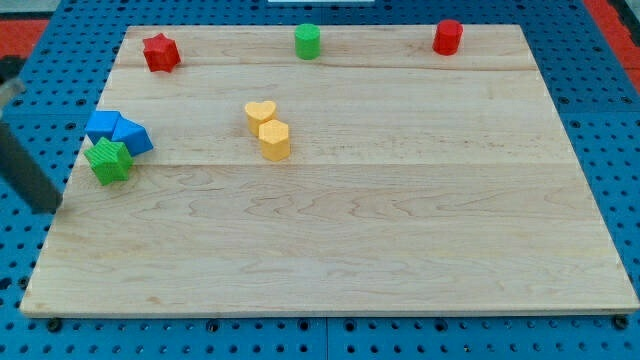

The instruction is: Nudge the group of blocks down

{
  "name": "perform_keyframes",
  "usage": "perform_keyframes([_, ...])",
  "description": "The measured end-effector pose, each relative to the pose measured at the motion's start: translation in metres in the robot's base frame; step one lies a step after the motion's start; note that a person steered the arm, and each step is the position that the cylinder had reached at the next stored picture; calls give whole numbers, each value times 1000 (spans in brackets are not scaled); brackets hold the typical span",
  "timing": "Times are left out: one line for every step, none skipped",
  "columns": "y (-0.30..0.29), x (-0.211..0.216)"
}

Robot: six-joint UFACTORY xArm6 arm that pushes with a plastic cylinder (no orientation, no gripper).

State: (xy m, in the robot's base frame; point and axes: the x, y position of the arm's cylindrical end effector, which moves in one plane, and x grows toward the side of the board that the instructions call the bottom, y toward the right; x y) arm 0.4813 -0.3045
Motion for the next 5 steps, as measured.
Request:
perform_keyframes([0,-46])
perform_keyframes([0,-94])
perform_keyframes([26,-107])
perform_keyframes([44,-59])
perform_keyframes([87,-35])
